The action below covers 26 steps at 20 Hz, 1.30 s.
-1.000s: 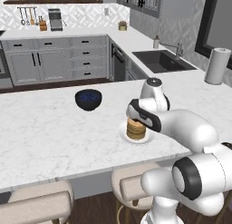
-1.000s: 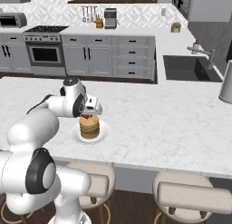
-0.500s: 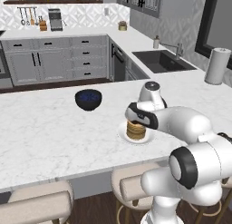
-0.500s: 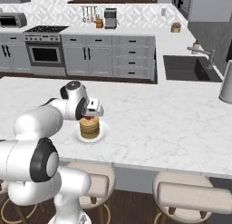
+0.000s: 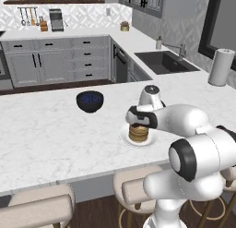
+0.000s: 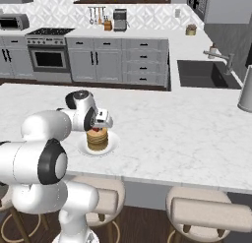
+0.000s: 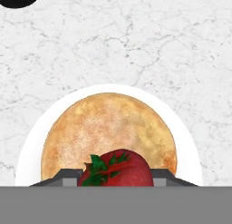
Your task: Take the strawberry from the fridge and place it on top of the pancake, located on the dining counter.
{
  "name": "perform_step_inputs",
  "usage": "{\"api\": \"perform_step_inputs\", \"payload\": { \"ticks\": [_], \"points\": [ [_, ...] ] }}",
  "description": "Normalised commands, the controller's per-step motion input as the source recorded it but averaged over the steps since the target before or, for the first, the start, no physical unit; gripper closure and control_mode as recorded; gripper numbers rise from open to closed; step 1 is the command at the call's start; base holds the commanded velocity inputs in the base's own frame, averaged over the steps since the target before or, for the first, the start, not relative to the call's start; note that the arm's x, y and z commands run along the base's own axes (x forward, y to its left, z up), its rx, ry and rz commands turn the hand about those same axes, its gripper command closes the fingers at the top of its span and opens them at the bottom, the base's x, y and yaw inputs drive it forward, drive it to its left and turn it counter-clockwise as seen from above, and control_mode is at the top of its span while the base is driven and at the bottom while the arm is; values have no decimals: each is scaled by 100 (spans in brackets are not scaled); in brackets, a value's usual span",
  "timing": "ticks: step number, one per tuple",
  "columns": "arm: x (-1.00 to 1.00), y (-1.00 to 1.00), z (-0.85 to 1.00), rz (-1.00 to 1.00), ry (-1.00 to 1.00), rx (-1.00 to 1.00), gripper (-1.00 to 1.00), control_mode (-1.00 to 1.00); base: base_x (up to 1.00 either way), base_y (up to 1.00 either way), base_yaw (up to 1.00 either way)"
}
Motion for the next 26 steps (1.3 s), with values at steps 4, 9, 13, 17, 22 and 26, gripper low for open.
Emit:
{"api": "perform_step_inputs", "payload": {
  "ticks": [4, 9, 13, 17, 22, 26],
  "points": [
    [0, 6, -25, 0, 4, 0, 100, -100, 0, 0, 0],
    [0, 1, -11, 0, 1, 0, 100, -100, 0, 0, 0],
    [0, 0, 0, 0, 0, 0, 100, -100, 0, 0, 0],
    [0, 0, -2, 0, 0, 0, -100, -100, 0, 0, 0],
    [0, 0, -1, 0, 0, 0, -100, -100, 0, 0, 0],
    [0, 0, 1, 0, 0, 0, -100, -100, 0, 0, 0]
  ]
}}
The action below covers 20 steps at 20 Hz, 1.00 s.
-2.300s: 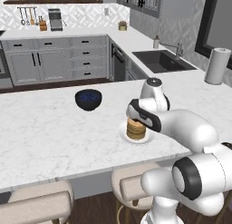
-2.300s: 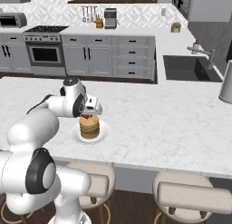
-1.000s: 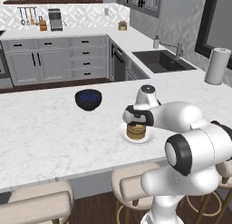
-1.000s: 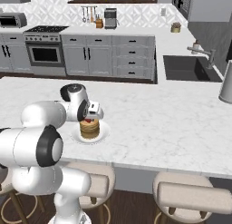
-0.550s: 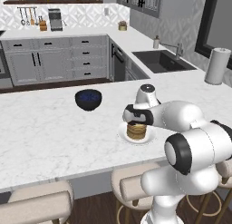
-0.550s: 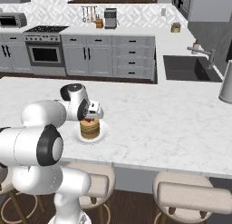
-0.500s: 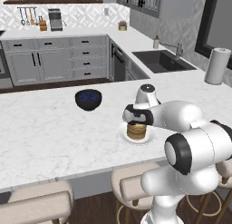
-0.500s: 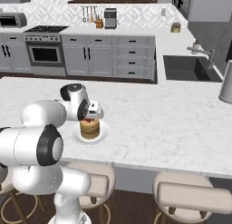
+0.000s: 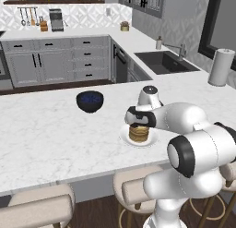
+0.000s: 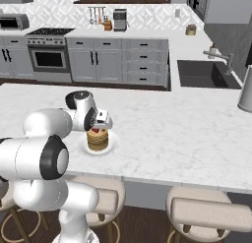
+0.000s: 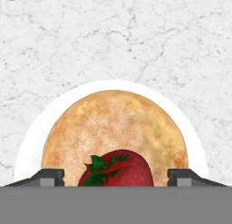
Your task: Take the strawberry from the fridge and place it on top of the pancake, located on the dining counter.
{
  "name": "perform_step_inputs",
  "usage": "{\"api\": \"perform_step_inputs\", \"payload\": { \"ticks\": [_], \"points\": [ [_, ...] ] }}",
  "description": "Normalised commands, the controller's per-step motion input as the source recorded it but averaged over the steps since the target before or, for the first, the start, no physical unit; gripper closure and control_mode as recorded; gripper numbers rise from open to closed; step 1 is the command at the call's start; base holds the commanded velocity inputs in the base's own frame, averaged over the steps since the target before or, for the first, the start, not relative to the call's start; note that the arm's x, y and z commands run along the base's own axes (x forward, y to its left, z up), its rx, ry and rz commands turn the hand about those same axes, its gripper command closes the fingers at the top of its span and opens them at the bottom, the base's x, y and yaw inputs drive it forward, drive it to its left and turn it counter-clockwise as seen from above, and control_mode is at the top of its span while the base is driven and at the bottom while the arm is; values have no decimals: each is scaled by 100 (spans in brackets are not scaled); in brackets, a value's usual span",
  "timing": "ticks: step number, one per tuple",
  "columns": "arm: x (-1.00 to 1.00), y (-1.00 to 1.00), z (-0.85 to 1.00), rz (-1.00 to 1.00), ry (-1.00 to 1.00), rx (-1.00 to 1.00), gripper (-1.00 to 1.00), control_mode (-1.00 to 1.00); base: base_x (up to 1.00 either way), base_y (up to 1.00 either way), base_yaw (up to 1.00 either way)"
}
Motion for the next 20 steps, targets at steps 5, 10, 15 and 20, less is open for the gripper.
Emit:
{"api": "perform_step_inputs", "payload": {
  "ticks": [5, 10, 15, 20],
  "points": [
    [0, 0, 34, 0, 0, -3, -100, -100, 0, 0, 0],
    [-43, 0, 64, 6, 0, -2, -100, -100, 0, 0, 0],
    [-100, 0, 61, 0, 0, 0, -100, -100, 0, 0, 0],
    [-100, 2, 70, 0, 1, 0, -100, -100, 0, 0, 0]
  ]
}}
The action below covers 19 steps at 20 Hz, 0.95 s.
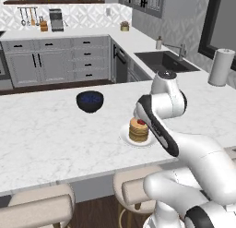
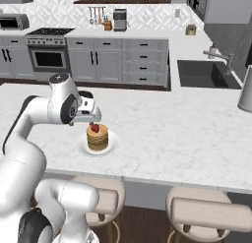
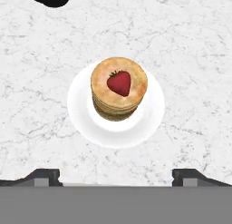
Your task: Take the strawberry from the fridge and place it on top of the pancake, located on the dining counter.
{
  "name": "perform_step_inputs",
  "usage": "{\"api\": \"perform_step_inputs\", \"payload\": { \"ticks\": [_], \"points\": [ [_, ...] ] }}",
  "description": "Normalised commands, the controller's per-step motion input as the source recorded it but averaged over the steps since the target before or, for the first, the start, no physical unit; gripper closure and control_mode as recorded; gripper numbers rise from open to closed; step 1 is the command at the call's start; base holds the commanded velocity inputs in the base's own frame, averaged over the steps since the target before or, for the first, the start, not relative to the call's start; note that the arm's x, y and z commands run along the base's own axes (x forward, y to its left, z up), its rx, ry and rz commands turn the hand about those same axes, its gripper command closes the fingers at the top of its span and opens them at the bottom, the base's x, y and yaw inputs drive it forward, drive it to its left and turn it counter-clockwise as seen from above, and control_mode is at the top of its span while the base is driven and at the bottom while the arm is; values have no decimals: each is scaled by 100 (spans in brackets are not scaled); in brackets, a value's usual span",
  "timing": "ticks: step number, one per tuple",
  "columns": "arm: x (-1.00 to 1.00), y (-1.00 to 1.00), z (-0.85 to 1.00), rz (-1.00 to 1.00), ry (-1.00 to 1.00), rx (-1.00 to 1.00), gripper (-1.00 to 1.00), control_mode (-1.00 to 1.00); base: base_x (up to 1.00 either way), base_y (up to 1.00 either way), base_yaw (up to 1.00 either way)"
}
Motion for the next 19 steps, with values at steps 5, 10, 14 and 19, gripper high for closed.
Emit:
{"api": "perform_step_inputs", "payload": {
  "ticks": [5, 10, 14, 19],
  "points": [
    [-100, 21, 54, 0, 4, 0, -100, -100, 0, 0, 0],
    [-100, 69, 19, 0, 11, 0, -100, -100, 0, 0, 0],
    [-81, 96, -13, 0, 17, -1, -100, -100, 0, 0, 0],
    [7, 100, -54, -14, 28, -21, -100, -100, 0, 0, 0]
  ]
}}
